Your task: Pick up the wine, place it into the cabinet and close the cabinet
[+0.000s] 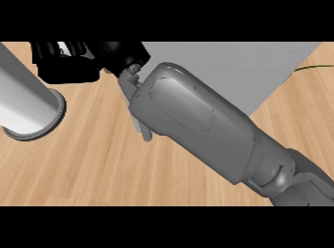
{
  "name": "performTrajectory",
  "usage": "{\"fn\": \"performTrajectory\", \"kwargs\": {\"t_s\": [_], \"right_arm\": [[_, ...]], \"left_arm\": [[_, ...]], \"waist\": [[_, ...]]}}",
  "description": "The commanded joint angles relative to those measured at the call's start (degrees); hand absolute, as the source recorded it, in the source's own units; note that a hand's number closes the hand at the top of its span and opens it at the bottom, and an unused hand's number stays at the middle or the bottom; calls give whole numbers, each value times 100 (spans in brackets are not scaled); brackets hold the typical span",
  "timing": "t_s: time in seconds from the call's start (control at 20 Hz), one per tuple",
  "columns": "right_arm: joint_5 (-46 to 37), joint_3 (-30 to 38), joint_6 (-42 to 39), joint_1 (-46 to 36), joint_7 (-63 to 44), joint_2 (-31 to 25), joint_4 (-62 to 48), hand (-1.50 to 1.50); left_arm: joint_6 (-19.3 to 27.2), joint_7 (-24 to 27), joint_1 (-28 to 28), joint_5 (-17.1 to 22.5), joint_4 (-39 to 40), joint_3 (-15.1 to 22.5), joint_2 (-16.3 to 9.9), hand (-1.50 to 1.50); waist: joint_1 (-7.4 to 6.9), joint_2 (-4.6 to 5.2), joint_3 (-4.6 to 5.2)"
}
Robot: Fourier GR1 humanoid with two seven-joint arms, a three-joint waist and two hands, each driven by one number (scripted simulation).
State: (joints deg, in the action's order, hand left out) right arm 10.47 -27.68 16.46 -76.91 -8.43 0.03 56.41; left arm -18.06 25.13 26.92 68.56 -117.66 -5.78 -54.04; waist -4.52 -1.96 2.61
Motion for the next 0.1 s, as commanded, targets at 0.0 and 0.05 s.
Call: {"fn": "performTrajectory", "kwargs": {"t_s": [0.0,0.05], "right_arm": [[25,405,120,573,10,-660,-894,150],[20,372,158,585,77,-567,-934,150]], "left_arm": [[104,-68,-72,2,-7,-15,-36,150],[131,16,-108,20,36,81,117,150]], "waist": [[324,417,-254],[353,445,-241]]}}
